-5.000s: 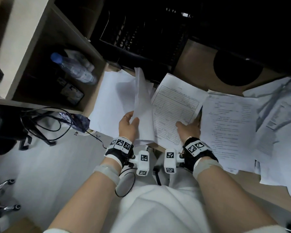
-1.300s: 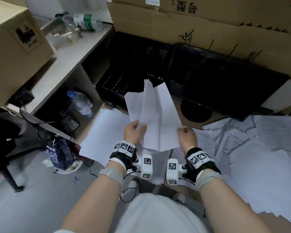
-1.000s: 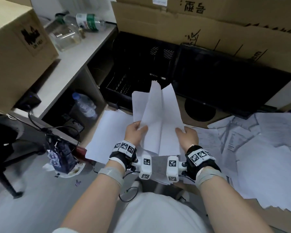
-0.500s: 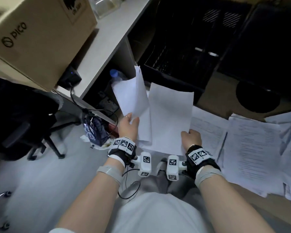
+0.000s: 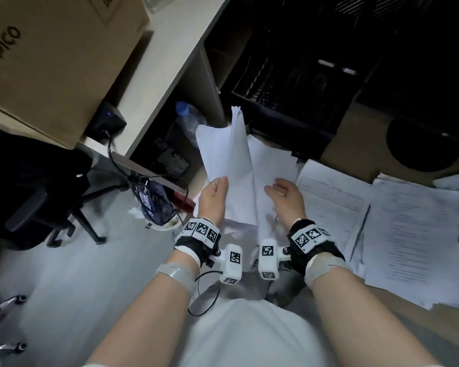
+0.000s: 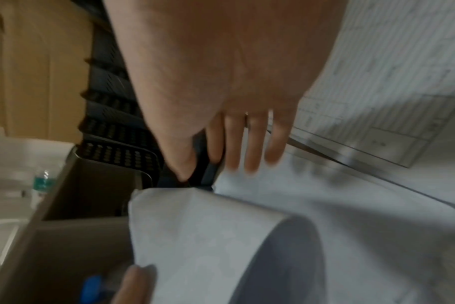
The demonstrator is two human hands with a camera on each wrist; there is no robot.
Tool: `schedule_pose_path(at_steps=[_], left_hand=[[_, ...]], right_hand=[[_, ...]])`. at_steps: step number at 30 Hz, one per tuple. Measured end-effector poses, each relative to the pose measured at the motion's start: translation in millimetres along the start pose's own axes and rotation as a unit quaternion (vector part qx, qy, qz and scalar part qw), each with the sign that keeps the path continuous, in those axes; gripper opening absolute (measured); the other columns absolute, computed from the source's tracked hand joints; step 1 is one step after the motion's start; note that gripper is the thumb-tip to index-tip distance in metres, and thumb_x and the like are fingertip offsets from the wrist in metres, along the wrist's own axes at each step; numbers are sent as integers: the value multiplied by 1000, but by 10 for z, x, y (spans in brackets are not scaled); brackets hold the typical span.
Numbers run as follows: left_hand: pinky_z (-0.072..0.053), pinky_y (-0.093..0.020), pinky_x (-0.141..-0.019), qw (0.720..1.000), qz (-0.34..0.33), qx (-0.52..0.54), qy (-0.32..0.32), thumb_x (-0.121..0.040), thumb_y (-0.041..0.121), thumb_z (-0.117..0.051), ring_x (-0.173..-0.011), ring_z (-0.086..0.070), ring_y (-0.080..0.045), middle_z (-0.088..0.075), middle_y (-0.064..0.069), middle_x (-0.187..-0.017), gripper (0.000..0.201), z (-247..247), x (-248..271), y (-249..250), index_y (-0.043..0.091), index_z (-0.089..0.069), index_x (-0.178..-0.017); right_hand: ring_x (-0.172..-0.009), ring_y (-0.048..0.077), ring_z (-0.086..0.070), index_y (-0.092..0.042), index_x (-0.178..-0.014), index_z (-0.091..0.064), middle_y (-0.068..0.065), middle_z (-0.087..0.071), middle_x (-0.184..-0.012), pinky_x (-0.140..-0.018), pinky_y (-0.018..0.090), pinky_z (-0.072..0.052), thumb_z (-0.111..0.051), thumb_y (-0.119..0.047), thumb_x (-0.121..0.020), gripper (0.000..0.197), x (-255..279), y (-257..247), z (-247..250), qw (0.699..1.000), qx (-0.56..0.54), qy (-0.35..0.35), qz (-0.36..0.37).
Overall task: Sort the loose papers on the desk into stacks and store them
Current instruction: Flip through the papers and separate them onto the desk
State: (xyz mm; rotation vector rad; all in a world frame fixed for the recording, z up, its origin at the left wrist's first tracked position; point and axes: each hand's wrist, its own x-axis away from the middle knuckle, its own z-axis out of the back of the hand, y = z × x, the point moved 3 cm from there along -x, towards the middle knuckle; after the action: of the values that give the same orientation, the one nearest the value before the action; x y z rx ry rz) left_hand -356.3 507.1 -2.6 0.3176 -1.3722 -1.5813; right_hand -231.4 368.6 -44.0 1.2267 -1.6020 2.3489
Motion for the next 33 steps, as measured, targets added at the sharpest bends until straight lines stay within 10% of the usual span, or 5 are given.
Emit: schedule_pose_path(at_steps=[6,15,22,25,33], left_hand=[[-44,-44,-111,990,56,99,-81,-95,45,-54,-121,-62,-23,-68,-7,-126,49,-359,30,132,8,-64,-126],[-50,-17,-87,989,31,118,-85,-104,37,-49,-92,-66,2,-71,9,-100,24,-323,69,171,19,-66,-104],[-51,-20,-91,988,30,129,-83,-103,37,-50,-97,-65,-9,-70,5,-100,28,-268,80,120,14,-66,-107],[-46,-3,-75,990,21,121,-75,-104,35,-49,-92,-60,0,-64,11,-98,28,-242,95,122,12,-62,-113],[-44,-4,-71,992,15,106,-72,-105,37,-46,-89,-59,-1,-63,11,-94,29,-209,67,105,12,-62,-105]], right_hand=[[-137,4,-37,-24,-148,-43,-10,-41,-152,-114,24,-29,-71,-31,-90,65,269,-404,131,988,24,-124,88],[-124,-7,-49,-30,-155,-26,-16,-46,-145,-103,19,-41,-87,-36,-73,103,449,-310,89,977,6,-199,79],[-101,-26,-52,-38,-137,-30,-35,-49,-116,-86,5,-44,-82,-16,-79,82,531,-283,31,975,-28,-205,86],[-108,-24,-49,-28,-152,-23,-34,-46,-123,-93,8,-41,-84,-19,-76,98,540,-272,5,976,-30,-201,79],[-137,2,-38,-24,-159,-9,-9,-28,-160,-116,30,-33,-87,-25,-74,115,559,-278,-31,980,-15,-190,64]])
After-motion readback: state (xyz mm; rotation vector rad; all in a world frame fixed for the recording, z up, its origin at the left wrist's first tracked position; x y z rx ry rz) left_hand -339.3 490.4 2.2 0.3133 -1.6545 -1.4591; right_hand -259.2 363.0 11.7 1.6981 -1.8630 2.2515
